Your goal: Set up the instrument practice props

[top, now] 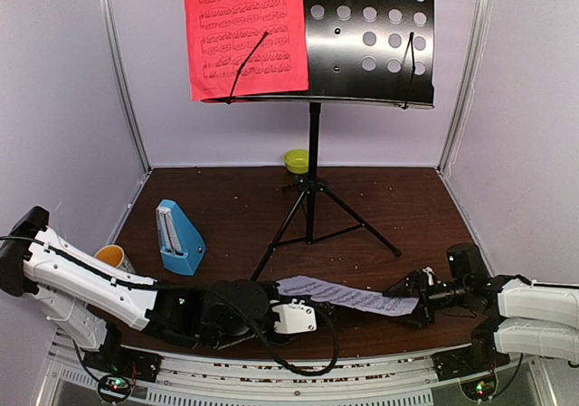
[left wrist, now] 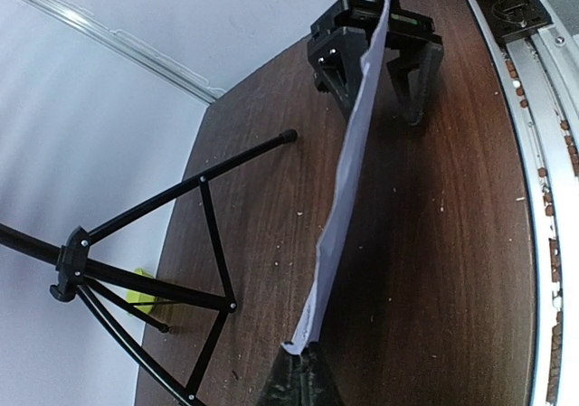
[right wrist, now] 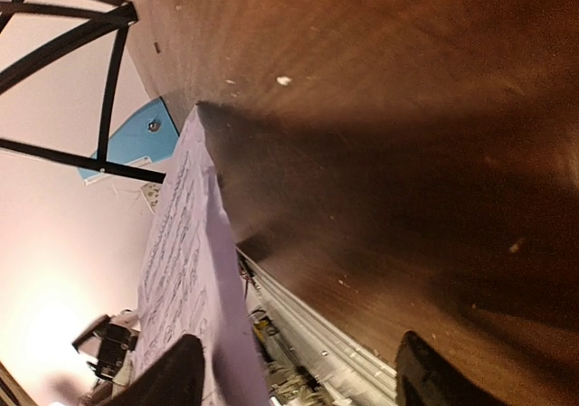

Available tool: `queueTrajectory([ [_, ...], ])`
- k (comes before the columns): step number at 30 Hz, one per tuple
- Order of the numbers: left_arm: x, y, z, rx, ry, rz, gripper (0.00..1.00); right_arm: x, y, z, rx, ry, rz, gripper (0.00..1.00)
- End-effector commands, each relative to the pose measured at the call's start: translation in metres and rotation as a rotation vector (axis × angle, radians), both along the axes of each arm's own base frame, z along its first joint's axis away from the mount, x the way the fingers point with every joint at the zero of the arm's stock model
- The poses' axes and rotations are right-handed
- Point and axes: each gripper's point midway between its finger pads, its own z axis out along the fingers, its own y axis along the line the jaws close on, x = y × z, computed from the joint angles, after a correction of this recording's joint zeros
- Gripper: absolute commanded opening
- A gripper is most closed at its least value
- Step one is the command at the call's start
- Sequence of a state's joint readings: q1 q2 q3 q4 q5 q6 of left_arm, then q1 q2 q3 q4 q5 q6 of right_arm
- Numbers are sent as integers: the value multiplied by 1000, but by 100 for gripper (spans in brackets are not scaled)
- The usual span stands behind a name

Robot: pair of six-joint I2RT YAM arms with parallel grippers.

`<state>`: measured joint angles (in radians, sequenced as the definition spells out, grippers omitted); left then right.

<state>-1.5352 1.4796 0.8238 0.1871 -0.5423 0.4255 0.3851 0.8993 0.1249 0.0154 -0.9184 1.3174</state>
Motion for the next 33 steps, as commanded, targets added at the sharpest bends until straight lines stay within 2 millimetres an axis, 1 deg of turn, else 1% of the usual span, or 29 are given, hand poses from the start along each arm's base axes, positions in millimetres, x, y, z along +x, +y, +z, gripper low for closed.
queueTrajectory([
  [1, -6, -4, 7, -37, -16, -22, 0, 13, 5, 17, 29, -51, -22, 61],
  [4, -7, -4, 1, -16, -18, -22, 0, 18, 3, 23, 13, -80, -34, 42],
  [6, -6, -3, -4, 1, -16, -9, 0, 21, 1, 29, -5, -121, -37, 26],
  [8, -3, 1, -7, 6, -1, 27, 0, 24, 0, 37, -25, -163, -32, 8],
  [9, -2, 3, -7, -2, 13, 44, 0, 25, 0, 41, -31, -188, -27, 0],
  [11, 0, 8, -7, -21, 41, 78, 2, 26, -1, 50, -49, -233, -12, 0],
  [13, 3, 13, -6, -32, 67, 112, 17, 28, -3, 59, -73, -278, -1, 0],
  [15, 5, 19, -5, -43, 102, 155, 39, 28, -5, 73, -85, -332, 8, 0],
  [16, 7, 22, -5, -54, 124, 184, 47, 28, -6, 78, -92, -351, 11, 0],
  [18, 8, 32, -3, -69, 170, 226, 58, 27, -8, 90, -105, -399, 18, 0],
  [20, 7, 40, 1, -102, 225, 257, 73, 25, -10, 105, -115, -463, 27, 0],
  [22, 5, 49, 5, -145, 286, 272, 78, 25, -11, 123, -114, -540, 38, 0],
  [23, 3, 53, 9, -168, 317, 276, 79, 25, -11, 132, -113, -583, 42, 0],
  [26, -4, 67, 21, -250, 430, 275, 87, 26, -12, 162, -117, -732, 52, 0],
  [27, -6, 71, 26, -280, 466, 273, 95, 25, -12, 171, -117, -776, 61, 0],
  [28, -7, 77, 30, -311, 500, 281, 97, 24, -11, 182, -107, -817, 69, 0],
  [31, -6, 97, 34, -405, 619, 318, 98, 23, -9, 214, -58, -939, 61, 0],
  [33, -7, 104, 39, -497, 735, 308, 98, 22, -8, 232, -23, -1009, 52, 0],
])
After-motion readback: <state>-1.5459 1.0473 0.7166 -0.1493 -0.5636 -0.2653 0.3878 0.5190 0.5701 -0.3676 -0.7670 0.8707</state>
